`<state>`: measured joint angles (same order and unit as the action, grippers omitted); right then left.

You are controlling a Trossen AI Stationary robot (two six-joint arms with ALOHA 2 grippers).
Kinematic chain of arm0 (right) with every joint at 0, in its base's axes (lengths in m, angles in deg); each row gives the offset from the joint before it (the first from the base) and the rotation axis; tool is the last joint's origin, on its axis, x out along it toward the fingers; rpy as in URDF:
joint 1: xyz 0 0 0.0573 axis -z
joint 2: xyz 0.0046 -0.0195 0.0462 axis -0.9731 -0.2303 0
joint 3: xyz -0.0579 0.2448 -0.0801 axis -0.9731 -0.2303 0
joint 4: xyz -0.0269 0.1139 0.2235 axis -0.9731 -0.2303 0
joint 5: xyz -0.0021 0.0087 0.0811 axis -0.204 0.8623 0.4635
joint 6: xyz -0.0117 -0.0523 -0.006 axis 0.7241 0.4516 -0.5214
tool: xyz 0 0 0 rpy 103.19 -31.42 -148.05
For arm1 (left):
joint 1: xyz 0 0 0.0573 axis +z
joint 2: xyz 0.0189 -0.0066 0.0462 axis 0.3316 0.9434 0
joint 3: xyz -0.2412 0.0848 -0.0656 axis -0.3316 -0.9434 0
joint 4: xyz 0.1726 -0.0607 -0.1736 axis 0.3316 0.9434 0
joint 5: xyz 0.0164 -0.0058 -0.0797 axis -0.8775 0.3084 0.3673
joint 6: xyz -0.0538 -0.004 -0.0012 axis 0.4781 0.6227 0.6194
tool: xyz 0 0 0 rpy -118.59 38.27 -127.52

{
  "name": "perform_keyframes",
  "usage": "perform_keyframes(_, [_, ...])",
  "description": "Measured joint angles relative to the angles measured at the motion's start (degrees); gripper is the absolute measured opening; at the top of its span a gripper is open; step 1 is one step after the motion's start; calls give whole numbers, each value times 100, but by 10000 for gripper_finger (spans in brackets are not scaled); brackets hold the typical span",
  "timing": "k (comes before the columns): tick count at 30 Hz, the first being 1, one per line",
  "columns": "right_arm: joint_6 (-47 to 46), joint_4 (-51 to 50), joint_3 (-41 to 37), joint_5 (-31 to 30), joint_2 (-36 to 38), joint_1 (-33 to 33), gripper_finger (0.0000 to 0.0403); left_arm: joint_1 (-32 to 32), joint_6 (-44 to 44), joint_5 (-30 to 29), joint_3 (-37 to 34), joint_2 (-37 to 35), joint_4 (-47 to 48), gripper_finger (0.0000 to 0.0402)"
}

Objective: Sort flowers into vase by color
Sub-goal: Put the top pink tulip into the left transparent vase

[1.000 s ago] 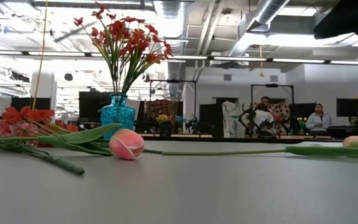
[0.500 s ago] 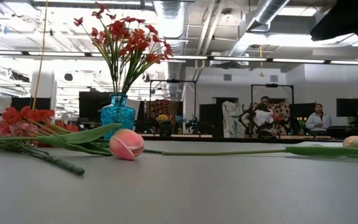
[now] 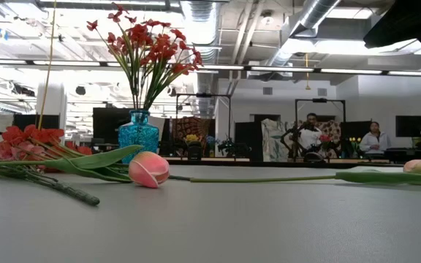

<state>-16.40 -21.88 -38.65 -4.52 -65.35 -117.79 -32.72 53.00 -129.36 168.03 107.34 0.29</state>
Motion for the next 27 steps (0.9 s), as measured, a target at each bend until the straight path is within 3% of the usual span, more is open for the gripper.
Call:
perform_keyframes(8, [6, -3, 0, -7, 2, 0, 148, -316, -46, -470, -2, 0, 0, 0])
perform_keyframes(16, [6, -3, 0, -7, 2, 0, 148, -507, -42, -509, -7, 0, 20, 0])
perform_keyframes(27, [6, -3, 0, -7, 2, 0, 148, -619, 601, -582, -560, -4, 165, 0])
